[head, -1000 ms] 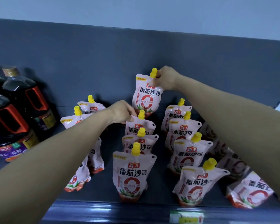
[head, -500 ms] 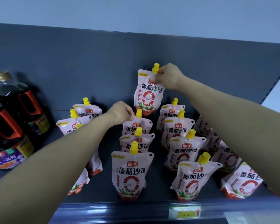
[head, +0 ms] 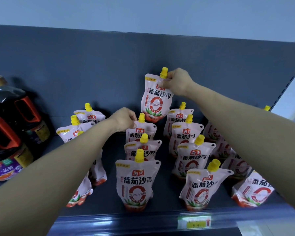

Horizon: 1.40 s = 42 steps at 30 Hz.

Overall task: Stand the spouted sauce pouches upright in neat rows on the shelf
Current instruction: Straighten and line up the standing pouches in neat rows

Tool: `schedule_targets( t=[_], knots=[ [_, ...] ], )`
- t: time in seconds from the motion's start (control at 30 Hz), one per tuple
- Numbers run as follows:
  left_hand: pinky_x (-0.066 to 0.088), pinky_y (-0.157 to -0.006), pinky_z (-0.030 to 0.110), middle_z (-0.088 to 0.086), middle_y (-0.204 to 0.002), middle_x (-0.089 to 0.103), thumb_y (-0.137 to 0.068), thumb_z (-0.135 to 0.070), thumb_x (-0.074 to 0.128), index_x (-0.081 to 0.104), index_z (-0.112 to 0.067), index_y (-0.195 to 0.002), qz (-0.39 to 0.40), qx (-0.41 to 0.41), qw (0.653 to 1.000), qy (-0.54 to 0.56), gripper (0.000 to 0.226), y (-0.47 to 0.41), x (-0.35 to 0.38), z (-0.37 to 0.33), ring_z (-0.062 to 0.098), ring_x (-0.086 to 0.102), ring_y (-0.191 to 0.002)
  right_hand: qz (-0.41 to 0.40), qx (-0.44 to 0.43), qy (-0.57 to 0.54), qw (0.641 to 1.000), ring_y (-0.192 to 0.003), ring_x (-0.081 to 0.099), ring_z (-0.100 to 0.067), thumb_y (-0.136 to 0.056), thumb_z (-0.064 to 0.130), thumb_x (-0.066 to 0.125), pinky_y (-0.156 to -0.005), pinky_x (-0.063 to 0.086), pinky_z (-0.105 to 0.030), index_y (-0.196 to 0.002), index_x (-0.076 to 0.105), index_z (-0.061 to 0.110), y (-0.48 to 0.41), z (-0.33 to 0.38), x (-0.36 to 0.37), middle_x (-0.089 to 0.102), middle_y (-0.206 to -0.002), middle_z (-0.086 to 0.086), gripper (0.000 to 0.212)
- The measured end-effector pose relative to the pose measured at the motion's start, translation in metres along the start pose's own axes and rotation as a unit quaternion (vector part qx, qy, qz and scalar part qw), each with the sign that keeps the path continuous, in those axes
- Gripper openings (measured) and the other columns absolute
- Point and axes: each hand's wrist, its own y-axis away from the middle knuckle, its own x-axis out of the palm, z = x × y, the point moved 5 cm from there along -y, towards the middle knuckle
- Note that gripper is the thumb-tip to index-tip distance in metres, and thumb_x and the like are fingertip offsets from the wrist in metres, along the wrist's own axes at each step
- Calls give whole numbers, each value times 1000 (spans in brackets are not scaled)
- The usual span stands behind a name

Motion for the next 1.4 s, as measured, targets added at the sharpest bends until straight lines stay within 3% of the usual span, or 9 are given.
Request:
schedule_targets(
  t=[0.13,0.23,0.4,0.57,0.67,0.77,1.03,1.2,1.4],
  knots=[
    [48,-92,35,7,-95,66,-78,-1,69,65,-16,-87,19,3,999,41,18,2,2,-4,22,61,-98,14,3,11,1000,-92,67,-21,-93,20,59,-70,50,-25,-110,66,4,-1,-3,6,70,-106,-13,25],
    [47,-92,32,7,-98,67,-78,0,66,66,-16,-91,21,4,999,50,21,5,1,-8,21,61,-101,20,5,12,1000,-92,67,-22,-92,20,60,-70,52,-26,-109,67,5,-3,-5,10,70,-105,-13,24],
    [43,-78,24,-3,-81,61,-84,-4,55,64,-17,-94,6,-8,998,64,19,7,-2,-13,14,55,-86,-5,-1,-9,1000,-87,64,-19,-93,22,59,-73,49,-27,-103,67,4,-5,-1,-2,68,-98,-9,22],
    [37,-57,21,4,-64,47,-80,1,48,53,-8,-66,-18,-33,994,105,17,6,-5,-17,20,43,-59,-49,-6,-70,996,-85,63,-17,-93,20,59,-72,48,-26,-104,68,5,-7,4,-18,67,-94,-6,21],
    [44,-58,22,3,-69,57,-86,-1,48,61,-11,-89,-29,-61,972,227,16,5,-4,-10,12,57,-55,-60,-5,-138,989,-85,66,-18,-92,19,59,-72,53,-26,-102,67,5,-6,5,-21,69,-96,-8,19],
    [49,-63,27,5,-81,64,-91,-5,52,59,-6,-112,-8,-77,934,348,22,4,-2,-6,14,61,-71,-53,-8,-209,976,-77,67,-13,-92,17,59,-63,53,-19,-99,65,8,-3,9,-23,70,-95,-6,12],
    [50,-69,31,2,-81,72,-88,-12,50,67,-10,-87,60,-89,868,486,16,10,0,-3,16,66,-83,-21,-3,-231,973,-75,65,-6,-93,16,58,-60,48,-15,-108,65,6,-1,12,-11,69,-93,-3,19],
    [51,-69,35,2,-95,68,-91,-24,57,61,-10,-102,36,-81,877,473,19,11,-1,-5,19,62,-99,-23,8,-227,974,-73,65,-5,-93,16,58,-56,47,-14,-110,64,5,0,11,-8,69,-93,-2,21],
    [53,-73,39,5,-94,68,-92,-20,56,60,-9,-109,44,-63,888,454,21,13,1,-9,20,64,-90,-46,12,-203,978,-83,67,-15,-94,16,56,-68,54,-23,-115,63,6,-2,14,-10,68,-96,-4,24]
  ],
)
